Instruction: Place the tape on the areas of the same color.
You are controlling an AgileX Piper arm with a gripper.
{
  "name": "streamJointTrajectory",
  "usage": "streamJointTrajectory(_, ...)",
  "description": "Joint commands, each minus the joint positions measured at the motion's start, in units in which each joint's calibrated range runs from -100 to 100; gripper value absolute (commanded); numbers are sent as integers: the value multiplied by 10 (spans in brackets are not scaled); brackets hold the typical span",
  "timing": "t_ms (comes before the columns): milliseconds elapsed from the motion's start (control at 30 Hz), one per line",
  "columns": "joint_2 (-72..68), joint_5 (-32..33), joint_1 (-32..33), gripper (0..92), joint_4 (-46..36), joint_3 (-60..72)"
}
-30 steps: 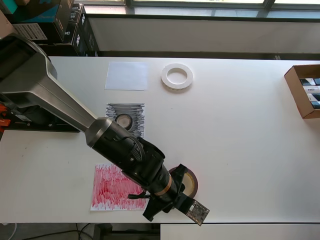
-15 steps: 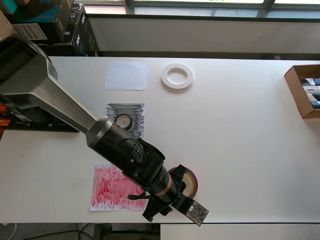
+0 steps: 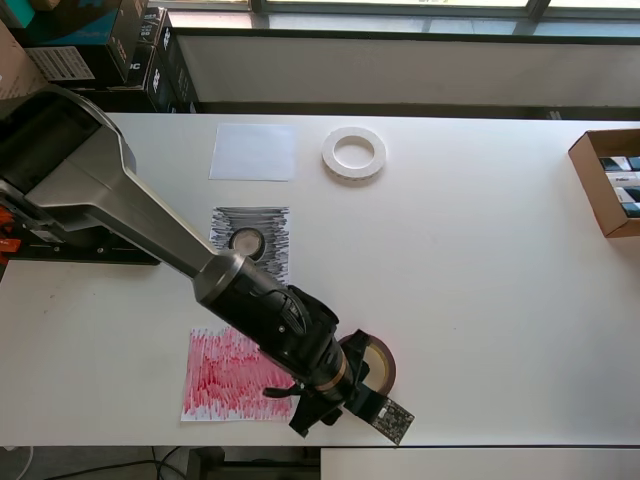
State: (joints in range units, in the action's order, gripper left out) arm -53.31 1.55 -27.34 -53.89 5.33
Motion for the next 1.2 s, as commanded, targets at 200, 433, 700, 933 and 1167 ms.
streamJointTrajectory(200,-2,-2,-2,470,1,2)
streamJointTrajectory(433,-2,-3,-3,372,3,2)
streamJointTrajectory(700,-2,-3,-7,127,5,1)
streamJointTrajectory(933,-1,-3,-8,129,5,0)
streamJointTrajectory(1167,19,-4,-13,129,-1,7)
